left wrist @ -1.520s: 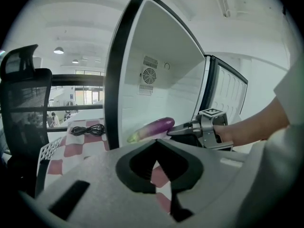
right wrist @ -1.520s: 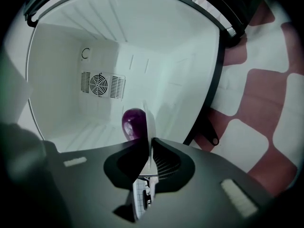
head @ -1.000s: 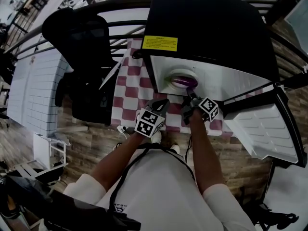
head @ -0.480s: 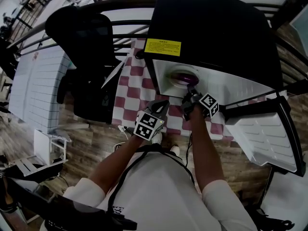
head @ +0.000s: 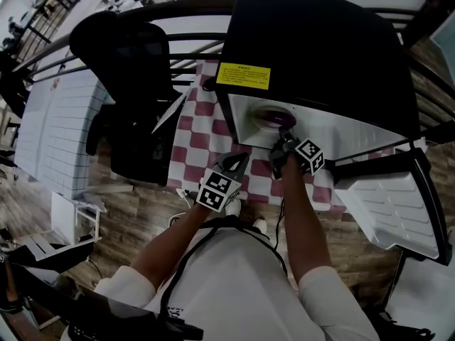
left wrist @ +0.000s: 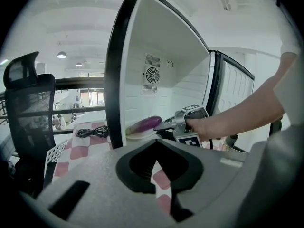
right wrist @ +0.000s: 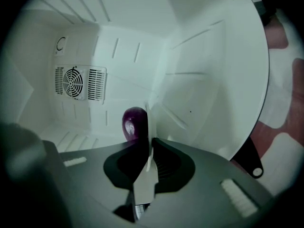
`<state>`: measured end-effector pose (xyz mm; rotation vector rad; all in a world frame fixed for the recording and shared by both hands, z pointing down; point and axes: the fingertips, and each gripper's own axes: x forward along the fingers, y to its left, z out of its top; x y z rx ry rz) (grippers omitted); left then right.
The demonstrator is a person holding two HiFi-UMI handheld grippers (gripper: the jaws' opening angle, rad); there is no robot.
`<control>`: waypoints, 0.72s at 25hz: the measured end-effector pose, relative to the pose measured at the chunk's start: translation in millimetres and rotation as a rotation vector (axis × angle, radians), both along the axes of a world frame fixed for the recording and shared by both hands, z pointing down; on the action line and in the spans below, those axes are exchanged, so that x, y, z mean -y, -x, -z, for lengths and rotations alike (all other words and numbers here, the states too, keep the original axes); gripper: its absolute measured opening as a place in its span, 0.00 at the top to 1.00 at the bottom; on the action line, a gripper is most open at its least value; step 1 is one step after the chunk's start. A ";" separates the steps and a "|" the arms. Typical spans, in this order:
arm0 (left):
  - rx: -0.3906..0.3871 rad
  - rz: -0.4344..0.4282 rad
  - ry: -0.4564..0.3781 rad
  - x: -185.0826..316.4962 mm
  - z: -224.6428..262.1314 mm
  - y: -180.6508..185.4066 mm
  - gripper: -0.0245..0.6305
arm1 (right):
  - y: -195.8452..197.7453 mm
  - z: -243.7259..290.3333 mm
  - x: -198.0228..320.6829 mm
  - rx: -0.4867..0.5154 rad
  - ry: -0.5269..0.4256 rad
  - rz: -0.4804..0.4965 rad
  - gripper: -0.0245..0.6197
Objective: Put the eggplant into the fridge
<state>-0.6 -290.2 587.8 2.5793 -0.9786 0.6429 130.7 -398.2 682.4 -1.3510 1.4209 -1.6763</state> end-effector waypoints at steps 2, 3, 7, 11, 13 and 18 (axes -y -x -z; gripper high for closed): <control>-0.003 0.000 -0.002 0.4 0.9 0.3 0.96 | -1.9 -0.8 1.2 -0.007 0.018 -0.012 0.90; -0.004 0.000 0.001 0.3 2.0 0.2 0.96 | -3.0 -0.4 1.9 -0.012 0.024 -0.017 0.90; -0.019 0.002 0.001 1.9 9.3 -1.7 0.95 | -4.0 2.3 5.8 -0.031 0.034 -0.014 0.91; -0.020 0.002 -0.002 1.4 9.3 -1.3 0.96 | -4.7 3.3 7.0 -0.048 0.036 0.000 0.91; -0.019 0.002 -0.002 1.0 8.8 -0.9 0.96 | -5.7 5.4 7.8 -0.055 0.026 0.008 0.88; -0.021 0.002 -0.002 1.3 9.7 -1.0 0.95 | -1.9 12.2 9.4 -0.048 0.003 0.033 0.73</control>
